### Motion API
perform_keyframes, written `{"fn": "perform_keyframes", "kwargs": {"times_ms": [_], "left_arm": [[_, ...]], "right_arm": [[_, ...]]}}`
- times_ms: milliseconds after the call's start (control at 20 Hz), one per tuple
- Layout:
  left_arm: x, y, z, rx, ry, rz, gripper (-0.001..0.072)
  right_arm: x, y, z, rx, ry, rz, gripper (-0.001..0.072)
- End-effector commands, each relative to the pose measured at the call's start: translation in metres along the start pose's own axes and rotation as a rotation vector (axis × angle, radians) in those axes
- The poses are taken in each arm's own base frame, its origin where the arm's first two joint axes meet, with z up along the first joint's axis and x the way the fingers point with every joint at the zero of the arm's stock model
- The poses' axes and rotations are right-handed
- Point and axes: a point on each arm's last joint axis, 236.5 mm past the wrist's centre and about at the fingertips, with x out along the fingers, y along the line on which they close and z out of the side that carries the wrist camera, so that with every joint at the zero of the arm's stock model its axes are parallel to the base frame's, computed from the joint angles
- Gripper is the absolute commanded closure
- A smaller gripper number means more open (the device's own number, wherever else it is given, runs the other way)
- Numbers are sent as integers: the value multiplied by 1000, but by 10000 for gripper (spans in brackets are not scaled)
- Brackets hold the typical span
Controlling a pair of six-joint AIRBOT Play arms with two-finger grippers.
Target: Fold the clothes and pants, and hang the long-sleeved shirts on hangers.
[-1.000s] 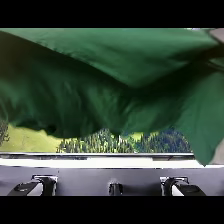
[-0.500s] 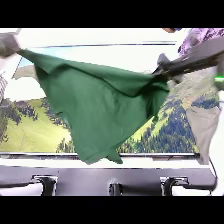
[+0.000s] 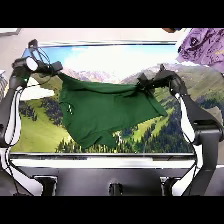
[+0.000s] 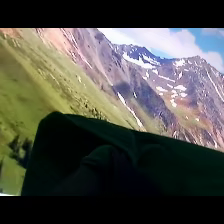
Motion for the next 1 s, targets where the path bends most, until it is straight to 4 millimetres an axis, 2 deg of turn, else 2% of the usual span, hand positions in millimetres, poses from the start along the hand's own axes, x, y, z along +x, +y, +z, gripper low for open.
{"fn": "perform_keyframes", "kwargs": {"times_ms": [0,50,100,200,300,350,400,500,550,750,850,950], "left_arm": [[0,6,-20,-15,95,21,451],[-15,15,-18,-26,117,35,339],[-33,29,-17,-40,144,55,255],[-70,57,-29,-42,238,91,229],[-103,77,-49,-3,353,96,229],[-114,80,-52,-75,363,61,230],[-124,82,-57,-91,374,25,230],[-138,92,-79,-123,414,28,230],[-143,97,-93,-140,436,35,230],[-159,108,-137,-193,473,54,230],[-166,110,-149,-201,483,58,230],[-168,110,-152,-201,483,59,230]], "right_arm": [[-12,-5,6,-14,38,7,306],[-32,-5,12,-61,47,9,258],[-58,-9,21,-113,47,9,258],[-111,-31,32,-209,58,-31,253],[-153,-71,24,-304,152,-120,250],[-166,-94,16,-293,210,-158,249],[-172,-106,18,-221,212,-139,248],[-170,-132,6,-195,261,-143,247],[-165,-141,4,-187,265,-147,226],[-145,-170,-6,-194,294,-175,224],[-133,-183,-14,-169,334,-177,157],[-120,-189,-19,-142,365,-153,157]]}}
